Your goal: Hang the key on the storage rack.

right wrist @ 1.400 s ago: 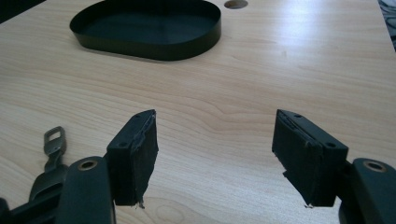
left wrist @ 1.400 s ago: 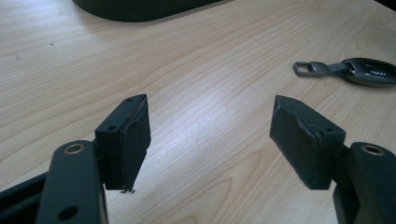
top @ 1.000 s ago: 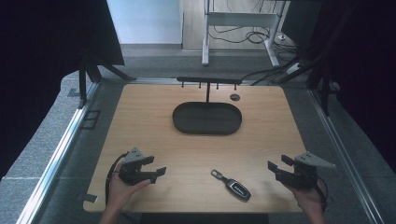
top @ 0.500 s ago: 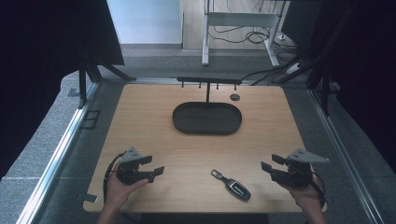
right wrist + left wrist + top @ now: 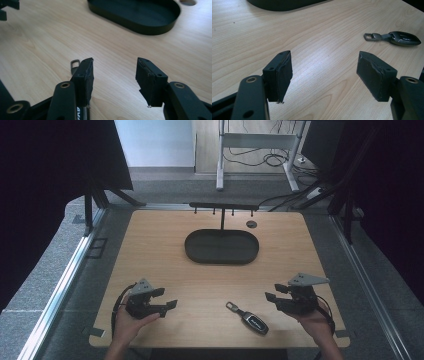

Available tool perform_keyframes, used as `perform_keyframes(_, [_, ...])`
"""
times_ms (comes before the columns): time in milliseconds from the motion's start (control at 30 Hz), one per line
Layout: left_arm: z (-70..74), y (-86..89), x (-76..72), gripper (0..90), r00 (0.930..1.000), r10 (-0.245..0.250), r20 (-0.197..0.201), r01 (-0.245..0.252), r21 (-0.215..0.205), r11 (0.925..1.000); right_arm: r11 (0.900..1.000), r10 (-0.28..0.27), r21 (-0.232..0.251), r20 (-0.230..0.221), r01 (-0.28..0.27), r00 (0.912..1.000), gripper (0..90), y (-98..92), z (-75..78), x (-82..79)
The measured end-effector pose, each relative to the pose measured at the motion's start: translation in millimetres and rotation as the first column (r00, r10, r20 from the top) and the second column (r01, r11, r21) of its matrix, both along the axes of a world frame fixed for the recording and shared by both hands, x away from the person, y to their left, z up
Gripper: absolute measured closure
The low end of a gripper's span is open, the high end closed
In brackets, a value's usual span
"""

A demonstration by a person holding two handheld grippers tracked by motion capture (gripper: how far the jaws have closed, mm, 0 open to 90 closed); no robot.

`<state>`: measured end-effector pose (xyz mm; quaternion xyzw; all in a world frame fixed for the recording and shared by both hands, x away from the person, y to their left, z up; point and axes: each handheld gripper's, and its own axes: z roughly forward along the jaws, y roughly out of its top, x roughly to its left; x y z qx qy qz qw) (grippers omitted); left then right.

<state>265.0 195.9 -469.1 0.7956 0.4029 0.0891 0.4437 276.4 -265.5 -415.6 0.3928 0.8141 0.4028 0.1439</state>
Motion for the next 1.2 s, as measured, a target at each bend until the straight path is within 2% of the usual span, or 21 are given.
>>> perform_keyframes(600, [0.6, -1.5, -0.9, 29.4, 1.0000, -0.005, 0.001, 0.005, 0.004, 1.0000, 0.992, 0.092, -0.078, -0.061, -0.097, 0.9938, 52.6, 36.0, -11.2, 12.5])
perform_keyframes(1200, [-1.1, -6.5, -1.1, 29.2, 0.9998, -0.020, -0.008, 0.020, 0.012, 0.9997, 0.974, 0.170, -0.126, -0.131, -0.186, 0.9768, 55.1, 62.1, -15.0, 16.9])
